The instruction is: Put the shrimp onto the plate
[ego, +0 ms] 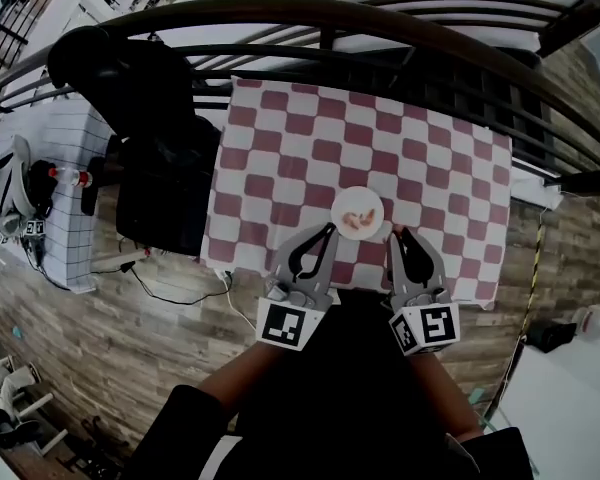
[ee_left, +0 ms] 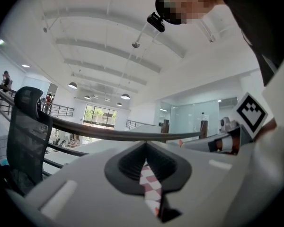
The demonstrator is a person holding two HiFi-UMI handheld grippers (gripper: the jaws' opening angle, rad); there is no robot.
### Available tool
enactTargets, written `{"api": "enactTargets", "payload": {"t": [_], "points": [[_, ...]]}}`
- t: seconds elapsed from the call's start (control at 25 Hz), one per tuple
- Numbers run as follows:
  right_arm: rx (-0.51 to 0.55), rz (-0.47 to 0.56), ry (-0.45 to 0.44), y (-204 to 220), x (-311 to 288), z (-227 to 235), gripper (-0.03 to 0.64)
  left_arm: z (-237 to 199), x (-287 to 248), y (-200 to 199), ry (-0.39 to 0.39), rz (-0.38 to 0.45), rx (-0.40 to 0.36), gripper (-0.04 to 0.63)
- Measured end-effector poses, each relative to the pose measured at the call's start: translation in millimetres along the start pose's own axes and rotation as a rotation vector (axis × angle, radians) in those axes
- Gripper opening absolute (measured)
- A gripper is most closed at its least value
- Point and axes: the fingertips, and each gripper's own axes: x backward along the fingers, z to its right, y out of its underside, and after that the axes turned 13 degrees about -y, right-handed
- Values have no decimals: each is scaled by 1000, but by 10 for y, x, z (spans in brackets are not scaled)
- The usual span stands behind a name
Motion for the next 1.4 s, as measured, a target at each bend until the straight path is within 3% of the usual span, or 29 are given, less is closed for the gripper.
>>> {"api": "enactTargets", "payload": {"t": [0.2, 0.52, 0.8, 1.0, 1.4], "points": [[-14, -49, -5, 113, -149, 284, 57, 89, -319, 71, 5, -28, -6, 8], [20, -179, -64, 523, -532, 583, 57, -13, -610, 193, -59, -73, -14, 8], [34, -262, -139, 914, -809, 625, 57, -61, -706, 366, -109, -109, -12, 8], [25, -334, -190, 1186, -940, 664, 57, -39, -802, 484, -99, -136, -31, 8], [6, -401, -205, 1550, -1118, 742, 57, -184, -885, 639, -153, -180, -32, 8]]}}
